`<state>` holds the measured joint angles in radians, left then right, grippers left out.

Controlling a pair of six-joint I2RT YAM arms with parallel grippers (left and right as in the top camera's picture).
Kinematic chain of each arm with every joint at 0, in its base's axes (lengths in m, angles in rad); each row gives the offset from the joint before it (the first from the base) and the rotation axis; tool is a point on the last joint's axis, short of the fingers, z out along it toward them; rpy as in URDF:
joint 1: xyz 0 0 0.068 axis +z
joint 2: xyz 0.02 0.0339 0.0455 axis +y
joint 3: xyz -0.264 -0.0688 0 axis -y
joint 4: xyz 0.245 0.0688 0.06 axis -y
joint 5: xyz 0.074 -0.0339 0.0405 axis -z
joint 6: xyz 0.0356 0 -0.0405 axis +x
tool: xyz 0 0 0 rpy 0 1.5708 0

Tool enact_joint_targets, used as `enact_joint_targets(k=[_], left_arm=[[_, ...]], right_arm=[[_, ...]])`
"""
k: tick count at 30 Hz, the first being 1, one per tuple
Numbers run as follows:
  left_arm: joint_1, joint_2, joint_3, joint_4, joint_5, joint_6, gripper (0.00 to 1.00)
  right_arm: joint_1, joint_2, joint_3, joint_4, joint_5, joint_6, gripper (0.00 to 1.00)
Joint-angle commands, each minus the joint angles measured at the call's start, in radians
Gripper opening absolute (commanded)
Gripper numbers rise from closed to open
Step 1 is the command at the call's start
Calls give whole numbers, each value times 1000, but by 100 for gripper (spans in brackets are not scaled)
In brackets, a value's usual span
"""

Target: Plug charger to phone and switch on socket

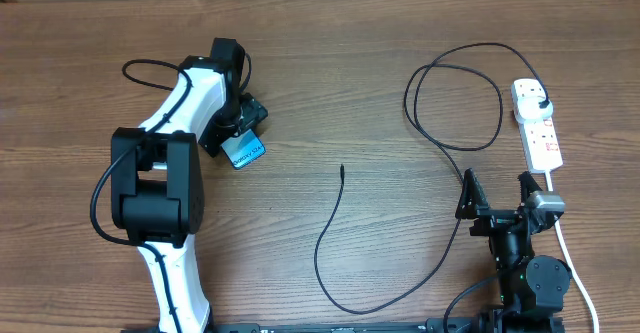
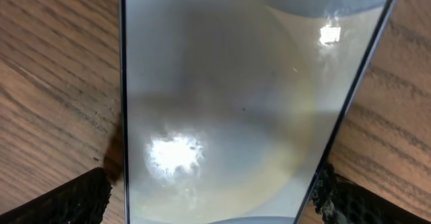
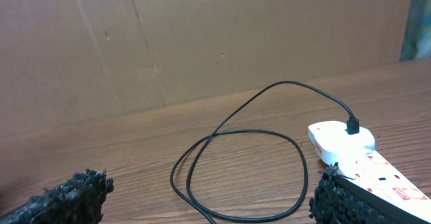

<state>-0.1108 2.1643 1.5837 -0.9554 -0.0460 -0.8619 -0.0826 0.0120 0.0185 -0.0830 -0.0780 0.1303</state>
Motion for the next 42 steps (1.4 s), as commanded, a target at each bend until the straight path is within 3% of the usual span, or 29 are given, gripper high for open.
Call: enact_joint_targets(k=[1, 11, 16, 31, 42], left_arm=[[46, -26, -11, 2, 22, -6, 100], [69, -26, -11, 0, 46, 28, 100], [63, -26, -11, 2, 125, 8, 100], [63, -26, -11, -17, 96, 8, 99], [63, -26, -11, -35, 72, -63, 98]], right_arm=[[7, -9, -10, 4, 6, -4, 100], [7, -9, -11, 4, 6, -4, 100], [7, -9, -11, 4, 6, -4, 100], [7, -9, -11, 4, 6, -4, 100], [7, -9, -11, 4, 6, -4, 100]])
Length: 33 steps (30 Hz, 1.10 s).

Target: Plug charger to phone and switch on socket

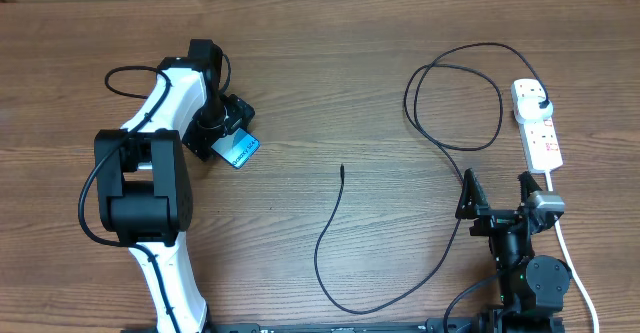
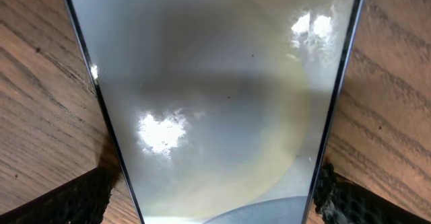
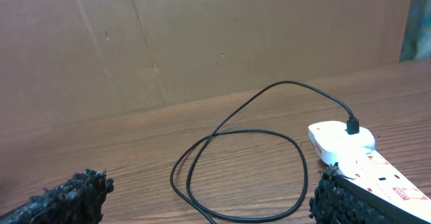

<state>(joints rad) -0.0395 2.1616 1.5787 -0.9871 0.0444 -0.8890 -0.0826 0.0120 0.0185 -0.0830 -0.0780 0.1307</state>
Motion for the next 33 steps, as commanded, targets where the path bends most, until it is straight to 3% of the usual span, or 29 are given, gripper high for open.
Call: enact_joint_targets(k=[1, 8, 19, 21, 23, 33], left_arm=[[-8, -23, -6, -3, -18, -35, 96], [-8, -23, -6, -3, -18, -36, 89], [-9, -23, -6, -36, -18, -58, 86], [-9, -23, -6, -38, -18, -58, 87], [-8, -23, -6, -33, -19, -58, 100], [-6, -23, -6, -17, -34, -89, 99]], right_arm=[[7, -9, -10, 4, 6, -4, 100], [7, -9, -11, 4, 6, -5, 100], [7, -9, -10, 4, 6, -4, 100], [7, -9, -11, 4, 6, -4, 100], [7, -9, -11, 4, 6, -5, 100], [7, -9, -10, 4, 6, -4, 100]])
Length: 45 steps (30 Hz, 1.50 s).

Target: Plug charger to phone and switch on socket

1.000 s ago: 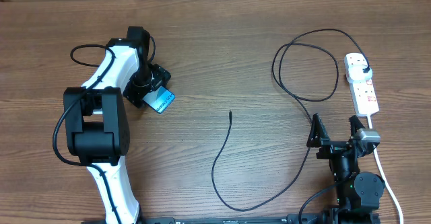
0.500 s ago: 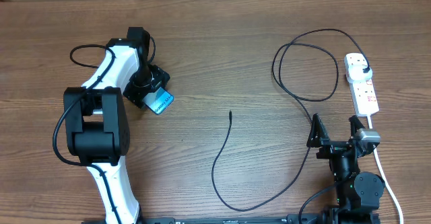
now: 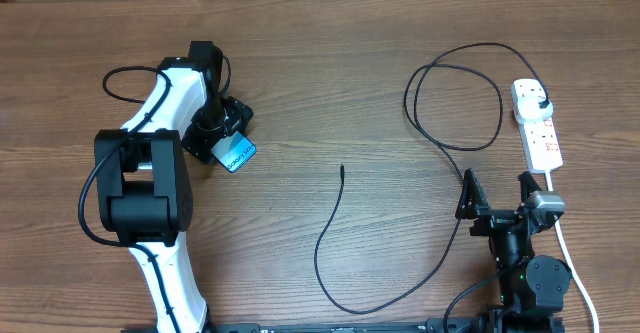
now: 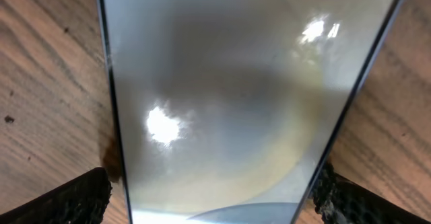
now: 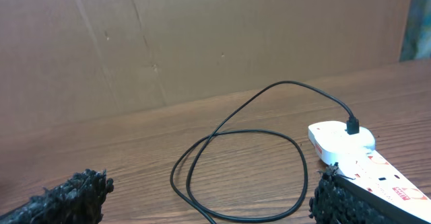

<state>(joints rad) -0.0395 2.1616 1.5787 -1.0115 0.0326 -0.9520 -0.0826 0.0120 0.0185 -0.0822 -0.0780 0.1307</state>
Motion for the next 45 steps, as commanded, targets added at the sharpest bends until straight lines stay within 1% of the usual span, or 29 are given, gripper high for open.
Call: enact_joint_targets(k=[1, 28, 29, 31, 38, 43, 45], left_arm=[[-5, -23, -6, 16, -21, -26, 100], [30, -23, -6, 10, -32, -28, 100], [30, -23, -6, 10, -32, -28, 99], [30, -23, -6, 10, -32, -28, 94], [30, -23, -6, 10, -32, -28, 92], [30, -23, -6, 10, -32, -28, 92], [30, -23, -6, 12, -32, -28, 89]], right_arm=[[7, -9, -11, 3, 6, -4, 100], [7, -9, -11, 3, 6, -4, 100], [7, -9, -10, 3, 6, -4, 100], [7, -9, -11, 3, 6, -4, 100], [7, -9, -11, 3, 6, -5, 100], [7, -9, -11, 3, 6, -5, 100], [7, -9, -11, 3, 6, -5, 100]])
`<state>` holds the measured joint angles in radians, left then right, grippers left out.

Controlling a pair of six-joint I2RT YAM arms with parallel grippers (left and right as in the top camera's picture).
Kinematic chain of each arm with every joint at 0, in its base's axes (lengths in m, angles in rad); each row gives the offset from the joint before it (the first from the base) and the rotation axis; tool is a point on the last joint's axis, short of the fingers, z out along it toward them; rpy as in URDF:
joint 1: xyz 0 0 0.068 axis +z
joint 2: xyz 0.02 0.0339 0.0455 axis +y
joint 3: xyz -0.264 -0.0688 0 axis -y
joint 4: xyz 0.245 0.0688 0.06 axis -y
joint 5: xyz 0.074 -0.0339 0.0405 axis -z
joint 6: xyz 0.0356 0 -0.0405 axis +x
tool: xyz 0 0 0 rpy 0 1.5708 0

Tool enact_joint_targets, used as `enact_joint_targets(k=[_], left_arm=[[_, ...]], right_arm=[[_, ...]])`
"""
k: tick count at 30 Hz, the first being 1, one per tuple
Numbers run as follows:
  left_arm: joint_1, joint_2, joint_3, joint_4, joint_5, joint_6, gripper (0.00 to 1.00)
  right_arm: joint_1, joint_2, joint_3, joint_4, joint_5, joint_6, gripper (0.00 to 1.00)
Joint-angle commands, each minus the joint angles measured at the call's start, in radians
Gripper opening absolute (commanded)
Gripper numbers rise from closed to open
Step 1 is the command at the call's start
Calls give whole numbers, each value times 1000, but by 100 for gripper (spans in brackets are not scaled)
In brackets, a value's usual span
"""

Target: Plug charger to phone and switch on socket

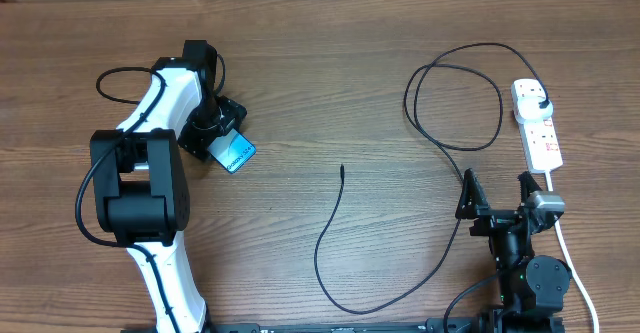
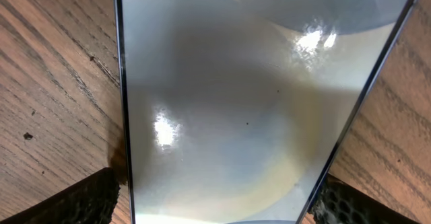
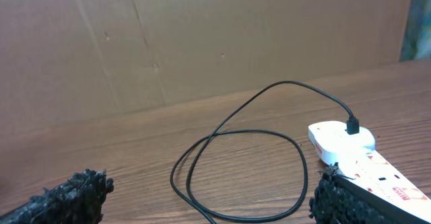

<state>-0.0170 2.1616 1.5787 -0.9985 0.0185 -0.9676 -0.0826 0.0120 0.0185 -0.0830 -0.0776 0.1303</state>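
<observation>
The phone [image 1: 236,154] lies flat on the wooden table at the left, its blue end showing beyond my left gripper [image 1: 216,138]. Its glassy screen [image 2: 242,103] fills the left wrist view, and the left gripper [image 2: 215,185] is shut on its two long edges. The black charger cable [image 1: 330,228] runs from the white power strip [image 1: 537,123] at the right, loops, and ends in a free plug tip [image 1: 342,169] mid-table. My right gripper [image 1: 497,211] stands open near the front edge, close to the strip. In its own view the right gripper [image 3: 209,194] holds nothing, with the cable loop [image 3: 236,163] ahead.
A brown cardboard wall [image 3: 202,42] stands behind the table. The strip's white lead [image 1: 568,248] runs down past the right arm's base. My left arm's own black cable [image 1: 125,73] arcs over the table at the far left.
My left arm has shifted slightly to the left, and the phone sits at a slightly different angle in the left wrist view. The phone's place on the table barely differs. The right arm has not moved.
First my left gripper was on the phone a little farther right. At the following two moments the arm and phone stood slightly further left, the phone turning a little in the grip. Cable, strip and right arm stayed put throughout.
</observation>
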Motion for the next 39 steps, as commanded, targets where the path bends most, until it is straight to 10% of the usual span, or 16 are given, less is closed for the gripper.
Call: enact_joint_targets(k=[1, 13, 39], left_arm=[[8, -23, -6, 1, -18, -13, 89], [8, -23, -6, 1, -17, -13, 83], [8, -23, -6, 18, 48, -4, 29]], right_arm=[[7, -9, -11, 4, 6, -4, 100], [7, -9, -11, 4, 6, -4, 100], [7, -9, -11, 4, 6, -4, 100]])
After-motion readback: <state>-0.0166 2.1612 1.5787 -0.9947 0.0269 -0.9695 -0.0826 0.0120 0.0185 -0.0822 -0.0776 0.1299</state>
